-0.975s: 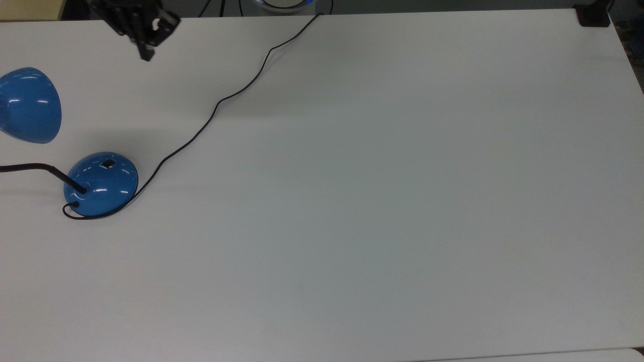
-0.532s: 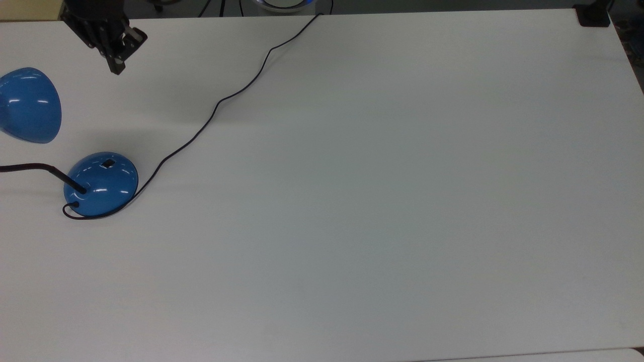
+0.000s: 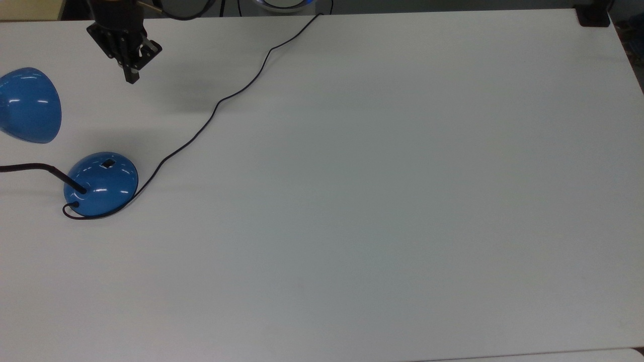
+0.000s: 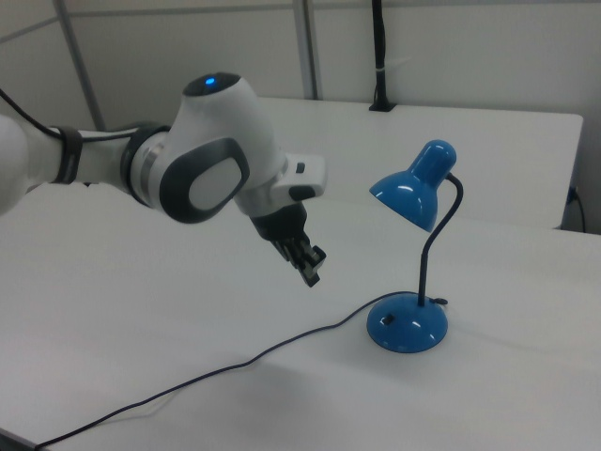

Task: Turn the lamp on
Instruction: 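Move the gripper toward the blue lamp base and lower it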

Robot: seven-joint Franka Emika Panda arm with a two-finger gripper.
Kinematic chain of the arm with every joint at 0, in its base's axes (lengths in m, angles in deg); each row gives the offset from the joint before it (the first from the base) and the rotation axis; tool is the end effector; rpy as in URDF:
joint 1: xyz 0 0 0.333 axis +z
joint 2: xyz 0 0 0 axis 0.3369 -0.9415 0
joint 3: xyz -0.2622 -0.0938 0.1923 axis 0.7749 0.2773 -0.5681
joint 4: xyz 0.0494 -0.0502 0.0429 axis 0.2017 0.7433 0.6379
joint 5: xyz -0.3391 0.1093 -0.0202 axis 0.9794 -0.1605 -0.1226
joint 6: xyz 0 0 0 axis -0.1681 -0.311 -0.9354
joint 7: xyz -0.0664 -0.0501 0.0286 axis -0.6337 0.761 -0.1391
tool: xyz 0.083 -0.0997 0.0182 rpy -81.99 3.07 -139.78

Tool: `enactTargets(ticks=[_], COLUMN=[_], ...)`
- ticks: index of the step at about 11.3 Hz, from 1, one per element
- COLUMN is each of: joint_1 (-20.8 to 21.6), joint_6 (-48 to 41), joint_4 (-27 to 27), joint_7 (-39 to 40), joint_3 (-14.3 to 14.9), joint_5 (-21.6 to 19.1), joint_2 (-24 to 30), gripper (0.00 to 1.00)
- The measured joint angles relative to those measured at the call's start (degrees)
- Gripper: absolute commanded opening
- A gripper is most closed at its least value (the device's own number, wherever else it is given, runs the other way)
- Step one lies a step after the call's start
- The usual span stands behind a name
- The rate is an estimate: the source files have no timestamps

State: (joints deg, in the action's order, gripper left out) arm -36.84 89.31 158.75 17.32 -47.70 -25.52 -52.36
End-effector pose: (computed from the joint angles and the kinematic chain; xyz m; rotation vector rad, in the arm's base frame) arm 0.4965 -0.1871 0.4862 2.9561 -0.5837 0.3904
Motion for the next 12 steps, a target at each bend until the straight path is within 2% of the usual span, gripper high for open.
enactTargets(ticks=[2,4,9,12], joint_1=[-0.31,-1.31,-1.57,-1.98], joint_6=[8.23,16.20,31.59,35.08], joint_4=[4.06,5.96,5.91,3.56], joint_7=[-1.74,-3.29,-5.76,-5.81], joint_3=[0.01,0.01,0.01,0.01], joint_5=[-0.06,-0.07,-0.08,-0.07], joint_2=[-0.34,-3.01,-11.23,-14.72], gripper=[0.00,0.00,0.00,0.00])
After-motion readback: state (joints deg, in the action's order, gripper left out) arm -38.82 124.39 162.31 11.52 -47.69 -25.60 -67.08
